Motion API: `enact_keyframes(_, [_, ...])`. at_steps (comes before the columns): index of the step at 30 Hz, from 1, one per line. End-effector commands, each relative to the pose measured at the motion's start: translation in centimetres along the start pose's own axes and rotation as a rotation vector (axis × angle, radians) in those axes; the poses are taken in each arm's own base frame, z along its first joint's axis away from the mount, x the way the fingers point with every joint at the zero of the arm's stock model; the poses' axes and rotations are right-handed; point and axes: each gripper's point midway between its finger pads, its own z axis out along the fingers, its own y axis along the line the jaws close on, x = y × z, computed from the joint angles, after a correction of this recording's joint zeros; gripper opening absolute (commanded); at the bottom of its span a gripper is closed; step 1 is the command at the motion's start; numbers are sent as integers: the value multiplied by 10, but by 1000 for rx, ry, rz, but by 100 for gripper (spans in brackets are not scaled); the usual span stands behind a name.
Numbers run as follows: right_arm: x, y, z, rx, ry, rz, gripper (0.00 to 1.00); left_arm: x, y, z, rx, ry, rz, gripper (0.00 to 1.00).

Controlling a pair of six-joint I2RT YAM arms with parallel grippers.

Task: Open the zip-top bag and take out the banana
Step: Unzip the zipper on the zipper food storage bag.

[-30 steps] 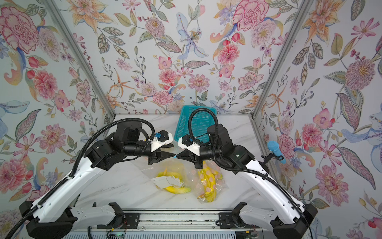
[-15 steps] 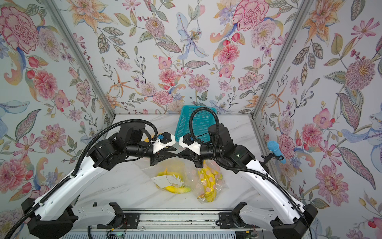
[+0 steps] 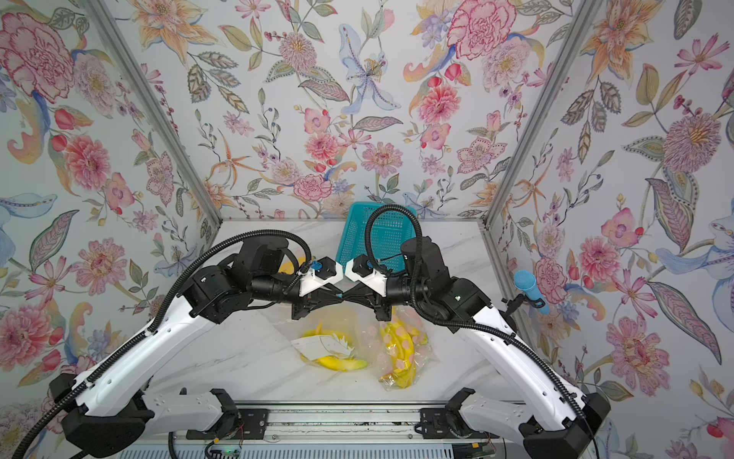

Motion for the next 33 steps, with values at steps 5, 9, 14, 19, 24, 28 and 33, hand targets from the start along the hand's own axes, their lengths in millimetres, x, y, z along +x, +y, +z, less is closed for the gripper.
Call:
enact_keyframes(5, [-2, 1, -1, -11, -16, -9, 0, -1, 2, 2, -13, 17, 22, 11])
enact_keyframes(9, [1, -2, -1, 3, -11, -4, 0, -1, 5, 0, -31, 22, 23, 11])
enact_keyframes(14, [0, -11, -7, 47, -10, -13, 0, 4, 6, -4, -51, 45, 23, 12])
enact_keyframes(19, [5, -27, -17, 111, -3, -4, 0, 19, 10, -13, -84, 91, -10, 13])
enact_keyframes(24, [6, -33, -23, 134, -6, -1, 0, 26, 19, -32, -150, 81, -50, 13])
enact_keyframes(28, [8, -40, -28, 159, -4, 4, 0, 37, 21, -42, -174, 95, -80, 14])
enact_keyframes(33, [13, -52, -36, 224, 10, 9, 0, 63, 16, -56, -205, 182, -115, 14])
